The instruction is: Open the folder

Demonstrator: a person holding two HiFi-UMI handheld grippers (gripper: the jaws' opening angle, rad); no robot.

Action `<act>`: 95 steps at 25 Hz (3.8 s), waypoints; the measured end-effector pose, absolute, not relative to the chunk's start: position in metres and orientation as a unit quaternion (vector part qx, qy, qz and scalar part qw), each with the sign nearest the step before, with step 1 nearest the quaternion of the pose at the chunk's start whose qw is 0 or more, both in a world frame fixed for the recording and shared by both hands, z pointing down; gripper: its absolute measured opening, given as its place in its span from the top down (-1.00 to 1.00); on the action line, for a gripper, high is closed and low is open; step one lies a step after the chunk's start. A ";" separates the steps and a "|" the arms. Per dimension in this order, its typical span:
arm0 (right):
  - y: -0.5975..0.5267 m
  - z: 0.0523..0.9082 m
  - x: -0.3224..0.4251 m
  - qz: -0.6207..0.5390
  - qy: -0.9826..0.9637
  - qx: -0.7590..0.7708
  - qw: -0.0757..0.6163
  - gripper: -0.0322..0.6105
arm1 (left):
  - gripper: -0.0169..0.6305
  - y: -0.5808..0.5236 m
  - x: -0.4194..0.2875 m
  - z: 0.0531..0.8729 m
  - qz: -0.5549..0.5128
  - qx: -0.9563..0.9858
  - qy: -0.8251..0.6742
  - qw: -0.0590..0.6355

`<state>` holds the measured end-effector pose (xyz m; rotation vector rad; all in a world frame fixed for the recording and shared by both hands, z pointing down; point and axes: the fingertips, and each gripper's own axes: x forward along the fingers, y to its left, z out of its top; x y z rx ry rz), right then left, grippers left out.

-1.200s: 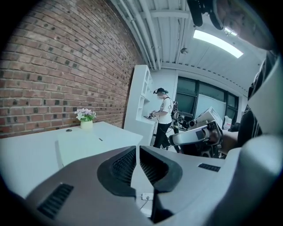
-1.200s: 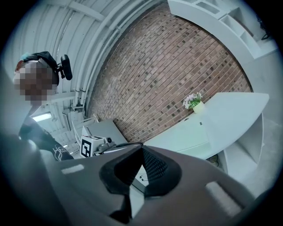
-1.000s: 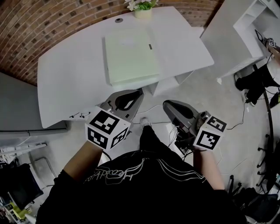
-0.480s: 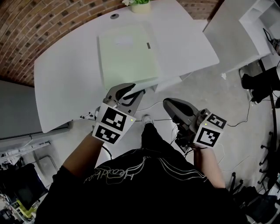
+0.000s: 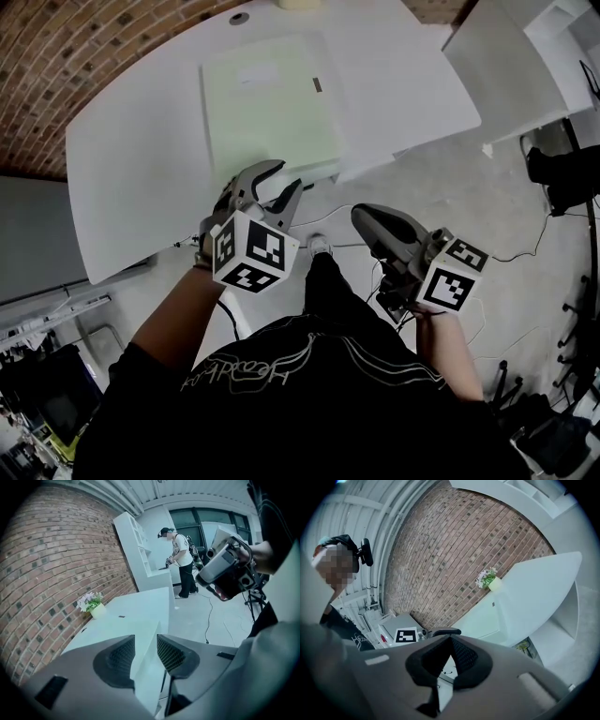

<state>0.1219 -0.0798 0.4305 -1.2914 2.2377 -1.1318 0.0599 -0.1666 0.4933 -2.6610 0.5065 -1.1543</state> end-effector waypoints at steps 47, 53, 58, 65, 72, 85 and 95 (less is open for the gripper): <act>-0.095 0.471 0.125 -0.423 0.768 -0.455 0.155 0.89 | 0.81 -0.188 0.066 0.532 -0.467 -0.806 0.116 0.344; -0.104 0.474 0.128 -0.419 0.770 -0.459 0.141 0.89 | 0.85 -0.188 0.067 0.533 -0.475 -0.805 0.114 0.337; -0.112 0.487 0.132 -0.385 0.788 -0.474 0.078 0.89 | 0.86 -0.187 0.067 0.531 -0.477 -0.808 0.113 0.327; -0.129 0.495 0.133 -0.370 0.795 -0.479 0.043 0.89 | 0.87 -0.188 0.066 0.527 -0.483 -0.815 0.108 0.303; -0.148 0.513 0.130 -0.359 0.799 -0.484 0.000 0.89 | 0.87 -0.188 0.065 0.523 -0.486 -0.822 0.100 0.280; -0.175 0.539 0.114 -0.358 0.807 -0.469 -0.019 0.89 | 0.87 -0.186 0.063 0.520 -0.486 -0.828 0.097 0.262; -0.181 0.530 0.113 -0.341 0.812 -0.474 -0.005 0.89 | 0.87 -0.186 0.060 0.520 -0.482 -0.837 0.096 0.240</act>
